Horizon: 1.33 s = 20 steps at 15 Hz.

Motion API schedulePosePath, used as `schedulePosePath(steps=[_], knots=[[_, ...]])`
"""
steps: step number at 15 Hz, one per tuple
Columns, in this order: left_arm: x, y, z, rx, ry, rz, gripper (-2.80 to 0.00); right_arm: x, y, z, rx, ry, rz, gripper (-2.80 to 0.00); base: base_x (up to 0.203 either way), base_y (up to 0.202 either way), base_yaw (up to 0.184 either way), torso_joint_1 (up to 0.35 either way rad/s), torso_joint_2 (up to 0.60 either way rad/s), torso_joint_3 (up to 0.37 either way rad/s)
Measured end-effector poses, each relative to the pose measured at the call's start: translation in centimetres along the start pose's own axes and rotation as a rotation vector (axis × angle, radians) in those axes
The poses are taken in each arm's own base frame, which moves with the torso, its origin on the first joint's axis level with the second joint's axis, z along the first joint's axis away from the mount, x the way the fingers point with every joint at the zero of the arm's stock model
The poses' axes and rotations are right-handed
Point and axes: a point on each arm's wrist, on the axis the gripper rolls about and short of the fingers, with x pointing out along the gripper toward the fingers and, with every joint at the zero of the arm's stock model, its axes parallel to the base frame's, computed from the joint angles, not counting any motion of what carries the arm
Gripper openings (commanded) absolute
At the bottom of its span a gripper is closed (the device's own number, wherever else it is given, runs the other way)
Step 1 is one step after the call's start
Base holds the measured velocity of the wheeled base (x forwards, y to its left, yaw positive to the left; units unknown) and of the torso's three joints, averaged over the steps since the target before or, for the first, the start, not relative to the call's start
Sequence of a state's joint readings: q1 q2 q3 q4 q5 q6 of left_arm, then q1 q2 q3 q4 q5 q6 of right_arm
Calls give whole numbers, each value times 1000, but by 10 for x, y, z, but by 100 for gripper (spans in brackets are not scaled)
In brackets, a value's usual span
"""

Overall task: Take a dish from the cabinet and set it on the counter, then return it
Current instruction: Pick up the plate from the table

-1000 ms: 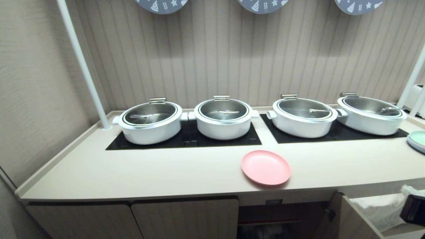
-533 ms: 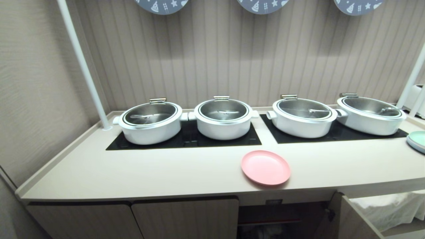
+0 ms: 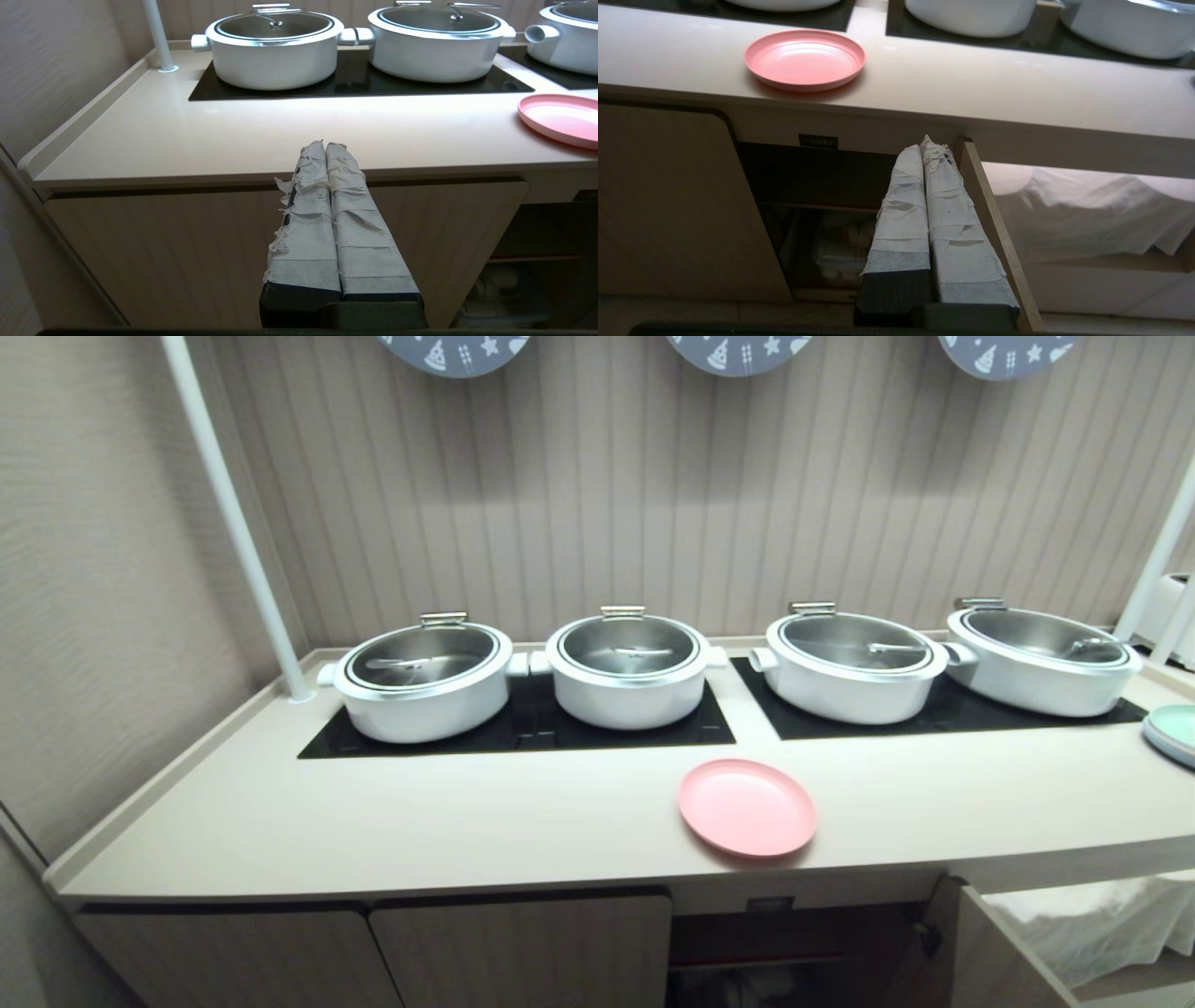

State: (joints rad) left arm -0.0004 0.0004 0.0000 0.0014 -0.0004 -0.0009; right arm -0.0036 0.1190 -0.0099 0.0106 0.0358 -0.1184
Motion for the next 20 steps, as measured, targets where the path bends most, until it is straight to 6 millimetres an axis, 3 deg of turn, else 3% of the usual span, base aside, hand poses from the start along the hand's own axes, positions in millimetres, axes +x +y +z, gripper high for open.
schedulePosePath(steps=[5, 20], knots=[[0, 0, 0, 0, 0, 0, -280, -7, 1, -5, 1, -106, -1, -280, 0, 0, 0, 0, 0, 0], [0, 0, 0, 0, 0, 0, -280, -8, 1, -5, 0, -118, -3, -280, 0, 0, 0, 0, 0, 0]])
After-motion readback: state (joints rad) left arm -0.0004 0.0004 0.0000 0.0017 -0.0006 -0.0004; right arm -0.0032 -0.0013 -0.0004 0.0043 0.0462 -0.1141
